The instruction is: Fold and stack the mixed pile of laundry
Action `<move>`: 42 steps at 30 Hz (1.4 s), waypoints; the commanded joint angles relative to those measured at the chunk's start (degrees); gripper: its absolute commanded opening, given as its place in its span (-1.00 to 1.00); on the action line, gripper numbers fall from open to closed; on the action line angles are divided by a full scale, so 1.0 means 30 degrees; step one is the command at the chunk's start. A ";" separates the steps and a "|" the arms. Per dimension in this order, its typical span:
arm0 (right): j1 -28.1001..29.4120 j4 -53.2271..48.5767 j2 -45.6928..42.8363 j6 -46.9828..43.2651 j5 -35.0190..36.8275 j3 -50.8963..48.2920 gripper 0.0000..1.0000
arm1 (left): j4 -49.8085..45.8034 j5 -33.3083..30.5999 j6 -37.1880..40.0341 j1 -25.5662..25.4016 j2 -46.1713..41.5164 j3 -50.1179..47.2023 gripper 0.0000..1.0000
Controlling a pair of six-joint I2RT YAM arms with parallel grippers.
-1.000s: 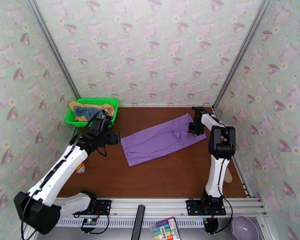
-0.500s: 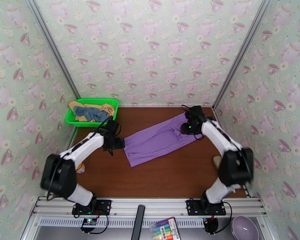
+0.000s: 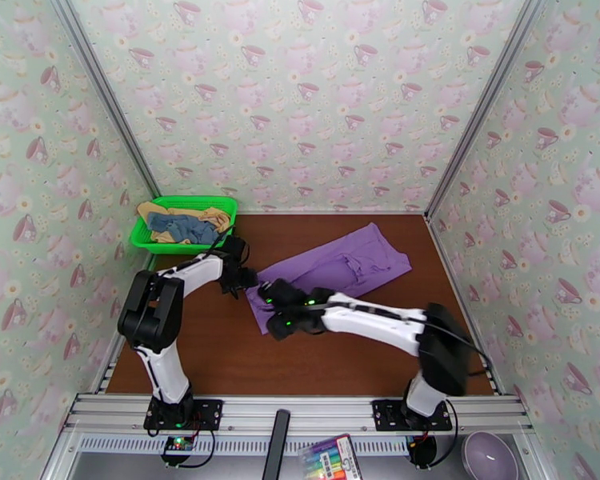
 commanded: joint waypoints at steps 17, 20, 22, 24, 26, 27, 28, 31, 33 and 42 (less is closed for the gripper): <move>0.0515 -0.0852 0.7861 0.3736 0.1087 0.5191 0.00 | 0.3007 0.2776 0.0603 0.0042 0.2583 -0.0385 -0.84; 0.0511 -0.1221 0.8261 0.3977 0.1552 0.5192 -0.26 | 0.3313 0.2971 0.0606 0.0060 0.2639 -0.0823 -1.00; 0.0511 -0.1270 0.8386 0.4091 0.1704 0.5097 -0.51 | 0.3484 0.2938 0.0606 0.0077 0.2540 -0.1235 -1.00; 0.0526 -0.1241 0.8474 0.4166 0.1714 0.5060 -0.72 | 0.3702 0.2775 0.0519 0.0075 0.2058 -0.1938 -1.00; 0.0565 -0.1125 0.8503 0.4058 0.1423 0.5139 -1.00 | 0.3750 0.2394 0.0431 0.0137 0.1140 -0.2839 -1.00; 0.0665 -0.1027 0.8480 0.3932 0.1230 0.5191 -1.00 | 0.3692 0.2181 0.0376 0.0217 0.0646 -0.3279 -1.00; 0.0834 -0.0938 0.8448 0.3696 0.0984 0.5314 -1.00 | 0.3514 0.1893 0.0315 0.0335 0.0008 -0.3760 -1.00; 0.1548 -0.1243 0.8597 0.3004 0.0085 0.6497 -1.00 | 0.2468 0.1030 0.0233 0.0799 -0.2073 -0.5268 -1.00; 0.2103 -0.1514 0.8837 0.2582 -0.0774 0.7546 -1.00 | 0.1454 0.0399 0.0191 0.1119 -0.3603 -0.5925 -1.00; 0.3047 -0.1527 0.7398 0.2856 -0.1192 0.8328 -1.00 | -0.2640 -0.0797 -0.0536 0.1906 -0.9001 -0.6030 -1.00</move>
